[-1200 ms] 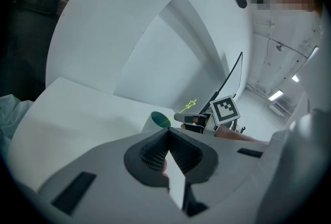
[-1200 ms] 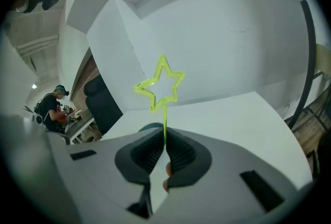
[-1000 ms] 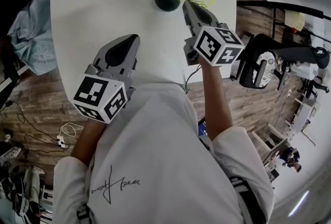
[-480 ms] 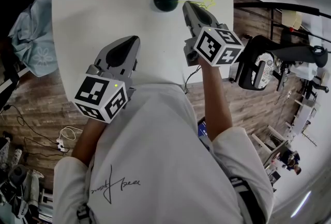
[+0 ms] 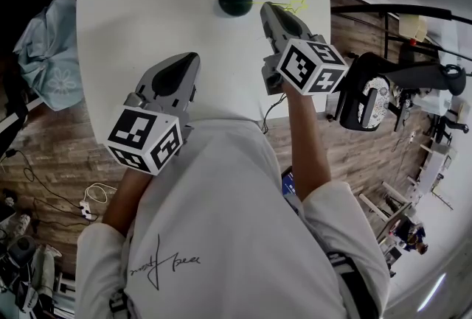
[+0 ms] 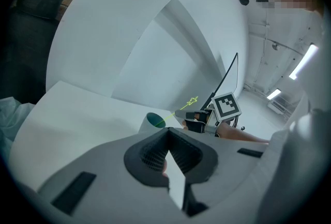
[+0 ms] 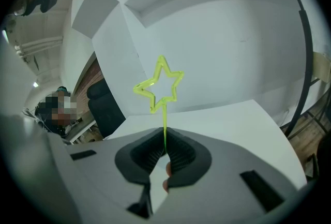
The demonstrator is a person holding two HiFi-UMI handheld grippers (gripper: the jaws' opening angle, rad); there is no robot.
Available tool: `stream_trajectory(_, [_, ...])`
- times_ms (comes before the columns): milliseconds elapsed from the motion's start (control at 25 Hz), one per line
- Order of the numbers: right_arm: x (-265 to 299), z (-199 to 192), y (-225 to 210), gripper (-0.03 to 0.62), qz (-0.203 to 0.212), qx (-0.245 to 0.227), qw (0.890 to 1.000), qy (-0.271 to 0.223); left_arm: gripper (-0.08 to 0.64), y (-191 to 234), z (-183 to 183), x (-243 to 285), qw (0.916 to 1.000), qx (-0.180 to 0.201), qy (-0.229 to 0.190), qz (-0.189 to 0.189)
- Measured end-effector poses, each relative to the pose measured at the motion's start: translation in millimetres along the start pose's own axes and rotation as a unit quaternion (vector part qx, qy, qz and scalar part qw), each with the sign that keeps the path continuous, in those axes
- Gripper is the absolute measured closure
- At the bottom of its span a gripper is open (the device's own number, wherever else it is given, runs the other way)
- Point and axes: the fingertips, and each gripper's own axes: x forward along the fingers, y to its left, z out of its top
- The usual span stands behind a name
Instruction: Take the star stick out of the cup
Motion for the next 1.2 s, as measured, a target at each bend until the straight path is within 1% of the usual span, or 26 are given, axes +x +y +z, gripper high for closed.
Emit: stream_trajectory(1200, [-35, 19, 12, 0.572, -0.003, -0.016, 0.999, -0.039, 0.557, -14, -2, -14, 0.9996, 0.018, -0.018, -0.01])
